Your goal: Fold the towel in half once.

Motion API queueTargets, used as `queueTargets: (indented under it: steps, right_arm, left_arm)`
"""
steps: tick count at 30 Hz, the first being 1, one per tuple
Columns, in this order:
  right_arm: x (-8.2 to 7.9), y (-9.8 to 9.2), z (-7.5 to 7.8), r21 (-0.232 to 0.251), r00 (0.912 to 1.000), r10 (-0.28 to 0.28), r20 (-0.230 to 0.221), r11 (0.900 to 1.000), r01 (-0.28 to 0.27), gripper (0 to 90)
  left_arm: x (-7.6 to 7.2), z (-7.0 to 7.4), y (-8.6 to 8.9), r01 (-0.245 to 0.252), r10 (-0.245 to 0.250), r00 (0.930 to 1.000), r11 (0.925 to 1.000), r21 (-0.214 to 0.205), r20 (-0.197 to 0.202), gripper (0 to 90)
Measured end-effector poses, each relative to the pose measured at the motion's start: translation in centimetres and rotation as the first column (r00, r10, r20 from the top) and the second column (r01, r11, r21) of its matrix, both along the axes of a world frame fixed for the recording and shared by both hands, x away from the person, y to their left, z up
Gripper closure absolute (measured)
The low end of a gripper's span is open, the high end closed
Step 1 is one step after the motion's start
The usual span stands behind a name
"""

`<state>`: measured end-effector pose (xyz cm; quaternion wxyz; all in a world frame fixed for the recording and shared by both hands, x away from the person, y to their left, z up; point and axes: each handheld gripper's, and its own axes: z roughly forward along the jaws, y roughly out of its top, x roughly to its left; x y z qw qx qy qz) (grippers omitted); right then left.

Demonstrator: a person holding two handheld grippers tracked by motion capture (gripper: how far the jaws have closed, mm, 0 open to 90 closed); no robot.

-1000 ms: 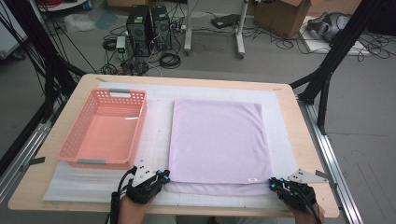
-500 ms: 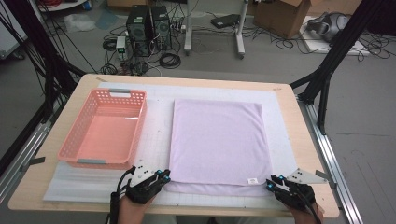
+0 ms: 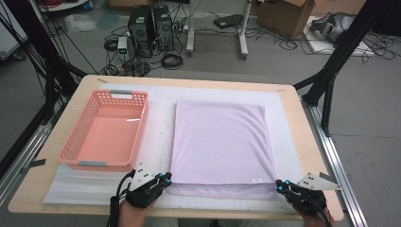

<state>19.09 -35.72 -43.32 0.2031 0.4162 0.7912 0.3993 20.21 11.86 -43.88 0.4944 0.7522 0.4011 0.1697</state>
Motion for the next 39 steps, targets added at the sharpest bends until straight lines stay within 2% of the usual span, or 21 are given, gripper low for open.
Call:
queueTargets:
  steps: [12, 16, 17, 18, 19, 20, 23, 28, 30, 34, 35, 37, 39]
  right_arm:
    - [-2.8, -0.6, 0.6, 0.002, 0.9986, 0.052, 0.007, 0.9986, -0.052, 88.3]
    - [-3.6, -0.7, 0.6, -0.01, 0.9978, 0.064, 0.013, 0.9979, -0.064, 87.8]
    - [-3.5, -0.6, 0.5, -0.013, 0.998, 0.063, 0.008, 0.9979, -0.063, 85.1]
    - [-3.4, -0.6, 0.3, -0.006, 0.9986, 0.053, -0.005, 0.9986, -0.053, 73.5]
    - [-3.2, -0.6, 0.2, 0.012, 0.9993, 0.036, -0.01, 0.9993, -0.036, 67.3]
    - [-3.1, -0.7, 0.1, 0.038, 0.9996, 0.026, -0.012, 0.9989, -0.026, 66.3]
    - [-2.8, -1.0, 0.2, 0.074, 1.0, -0.005, 0.002, 0.9973, 0.004, 63.2]
    - [-1.3, -1.2, 0.0, 0.114, 0.9964, -0.084, 0.006, 0.99, 0.083, 63.0]
    - [-0.4, -0.8, -0.2, 0.11, 0.9949, -0.1, -0.003, 0.9889, 0.1, 62.6]
    - [1.5, 0.3, -0.8, 0.054, 0.993, -0.116, -0.025, 0.9917, 0.117, 65.6]
    - [2.4, 0.7, -1.2, 0.034, 0.9905, -0.134, -0.03, 0.9903, 0.135, 68.7]
    - [3.3, 1.0, -1.6, -0.006, 0.9875, -0.146, -0.061, 0.9893, 0.145, 84.8]
    - [3.4, 1.1, -1.4, -0.031, 0.9842, -0.168, -0.058, 0.9856, 0.166, 87.0]
  left_arm:
    - [-2.7, 0.4, 0.7, 0.024, -0.024, 0.9997, 0.9997, -0.009, 0.006, 88.0]
    - [-3.4, 0.2, 0.7, 0.034, -0.034, 0.9994, 0.9992, 0.02, 0.005, 87.9]
    - [-3.3, 0.0, 0.5, 0.033, -0.033, 0.9994, 0.9989, 0.035, 0.009, 87.2]
    - [-3.1, -0.1, 0.4, 0.033, -0.033, 0.9994, 0.999, 0.032, 0.008, 83.0]
    - [-2.9, -0.2, 0.2, 0.021, -0.021, 0.9997, 0.9992, 0.034, 0.012, 71.5]
    - [-2.8, -0.1, 0.1, 0.018, -0.019, 0.9996, 0.9993, 0.034, 0.021, 63.9]
    - [-2.2, 0.1, 0.0, 0.002, -0.003, 0.9991, 0.9997, 0.026, 0.042, 59.9]
    - [-0.9, 0.3, 0.1, -0.039, 0.039, 0.9984, 0.9992, 0.004, 0.042, 57.6]
    - [-0.4, 0.3, 0.1, -0.052, 0.052, 0.9981, 0.9986, -0.006, 0.034, 57.6]
    - [0.4, 0.1, 0.3, -0.068, 0.069, 0.9975, 0.9975, -0.018, 0.014, 57.4]
    - [0.5, 0.1, 0.3, -0.07, 0.07, 0.9975, 0.9974, -0.016, 0.013, 57.2]
    - [0.9, 0.1, 0.4, -0.076, 0.076, 0.9971, 0.997, -0.018, 0.008, 57.2]
    - [1.2, 0.1, 0.5, -0.077, 0.078, 0.997, 0.9967, -0.024, 0.003, 56.4]
